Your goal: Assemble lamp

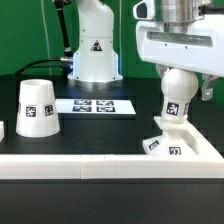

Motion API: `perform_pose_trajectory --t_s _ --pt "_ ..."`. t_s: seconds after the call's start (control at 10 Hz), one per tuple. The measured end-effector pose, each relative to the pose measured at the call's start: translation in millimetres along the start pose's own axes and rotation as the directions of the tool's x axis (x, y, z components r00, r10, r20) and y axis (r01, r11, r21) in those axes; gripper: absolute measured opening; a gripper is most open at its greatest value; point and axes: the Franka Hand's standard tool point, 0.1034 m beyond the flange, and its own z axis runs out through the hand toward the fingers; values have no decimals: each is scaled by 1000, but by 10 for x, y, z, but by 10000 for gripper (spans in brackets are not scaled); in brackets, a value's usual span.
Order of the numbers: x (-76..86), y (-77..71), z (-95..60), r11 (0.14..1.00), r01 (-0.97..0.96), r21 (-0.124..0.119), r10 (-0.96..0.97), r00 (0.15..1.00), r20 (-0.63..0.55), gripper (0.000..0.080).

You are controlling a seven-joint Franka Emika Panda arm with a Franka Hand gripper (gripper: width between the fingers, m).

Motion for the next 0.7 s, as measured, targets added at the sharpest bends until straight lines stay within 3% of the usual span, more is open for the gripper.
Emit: perform_pose_trajectory --t_s 0.5,0.7 --pt "6 4 4 926 377 -2 -377 926 -1 699" --pt "11 -4 0 775 630 -48 -632 775 -26 699"
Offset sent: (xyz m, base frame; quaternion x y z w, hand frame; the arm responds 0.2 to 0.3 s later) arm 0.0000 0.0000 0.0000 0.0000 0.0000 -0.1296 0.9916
